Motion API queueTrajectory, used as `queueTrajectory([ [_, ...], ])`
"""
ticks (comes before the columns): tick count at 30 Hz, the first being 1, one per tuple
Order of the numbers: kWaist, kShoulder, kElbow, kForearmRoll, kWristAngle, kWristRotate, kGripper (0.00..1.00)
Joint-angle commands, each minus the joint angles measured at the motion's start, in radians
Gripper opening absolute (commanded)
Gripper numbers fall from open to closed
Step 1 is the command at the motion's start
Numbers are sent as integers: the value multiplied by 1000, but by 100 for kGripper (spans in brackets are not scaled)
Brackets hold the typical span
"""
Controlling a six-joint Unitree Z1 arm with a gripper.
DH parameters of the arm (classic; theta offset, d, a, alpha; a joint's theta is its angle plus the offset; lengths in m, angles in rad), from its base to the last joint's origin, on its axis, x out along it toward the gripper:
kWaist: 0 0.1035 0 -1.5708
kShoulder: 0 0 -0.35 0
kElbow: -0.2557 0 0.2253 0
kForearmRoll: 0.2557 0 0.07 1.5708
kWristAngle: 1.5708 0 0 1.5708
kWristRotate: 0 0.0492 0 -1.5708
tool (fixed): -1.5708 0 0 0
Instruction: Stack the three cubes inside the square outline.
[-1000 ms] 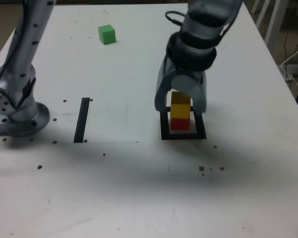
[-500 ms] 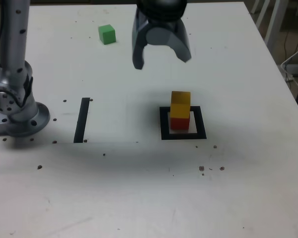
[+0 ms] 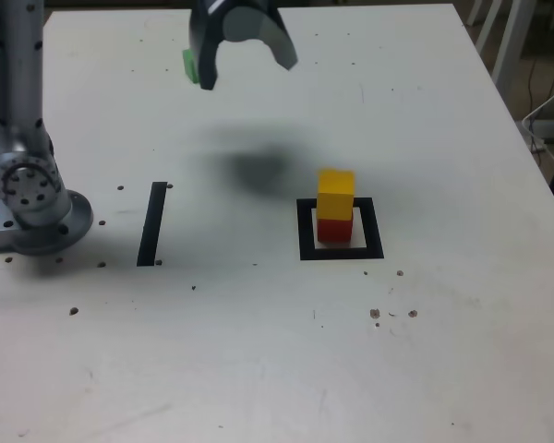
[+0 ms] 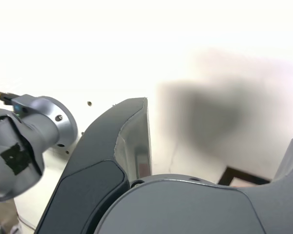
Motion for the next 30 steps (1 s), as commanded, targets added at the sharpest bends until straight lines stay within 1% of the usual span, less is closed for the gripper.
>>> queueTrajectory([
  [1,47,7,10,-4,2,19,99],
  [7,187,56,14,-21,4,82,99],
  [12,269,97,-2,-43,14,121,99],
  [18,332,131,-31,-61,30,155,99],
  [25,387,169,-85,-59,49,198,99],
  [30,422,202,-120,-54,54,235,99],
])
